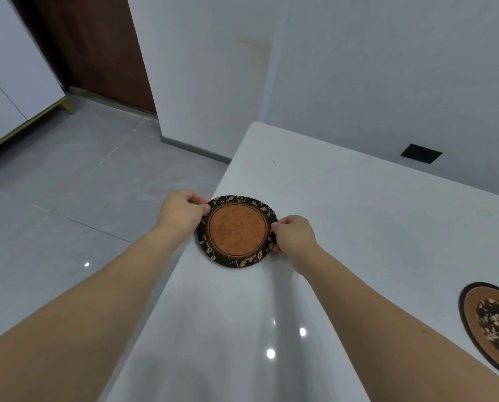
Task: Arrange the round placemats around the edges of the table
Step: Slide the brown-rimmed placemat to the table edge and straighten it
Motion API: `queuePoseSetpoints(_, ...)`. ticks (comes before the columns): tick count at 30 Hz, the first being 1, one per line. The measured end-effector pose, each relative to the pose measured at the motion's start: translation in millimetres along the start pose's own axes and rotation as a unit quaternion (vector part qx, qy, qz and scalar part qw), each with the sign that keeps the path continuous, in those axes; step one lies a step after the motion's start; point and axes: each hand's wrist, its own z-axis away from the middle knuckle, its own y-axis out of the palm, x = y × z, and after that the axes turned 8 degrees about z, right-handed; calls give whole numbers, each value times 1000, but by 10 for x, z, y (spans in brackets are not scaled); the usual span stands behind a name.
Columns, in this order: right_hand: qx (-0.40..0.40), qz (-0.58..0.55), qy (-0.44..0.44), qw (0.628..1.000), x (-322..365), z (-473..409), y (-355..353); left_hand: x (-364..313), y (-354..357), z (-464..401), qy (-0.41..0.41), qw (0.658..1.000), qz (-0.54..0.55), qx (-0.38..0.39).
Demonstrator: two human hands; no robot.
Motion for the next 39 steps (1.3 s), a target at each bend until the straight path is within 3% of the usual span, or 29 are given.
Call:
queuePoseSetpoints(7,-54,19,0,998,-25,1,107,110,-94,-60,-4,999,-12,50)
queuePoseSetpoints(19,-70,22,-11,997,-142,44,165,161,-109,-14,20,996,-61,60)
queuePoseSetpoints(39,-114,85,-56,988,-206,69,192,119,-18,65,60,992,-107,11)
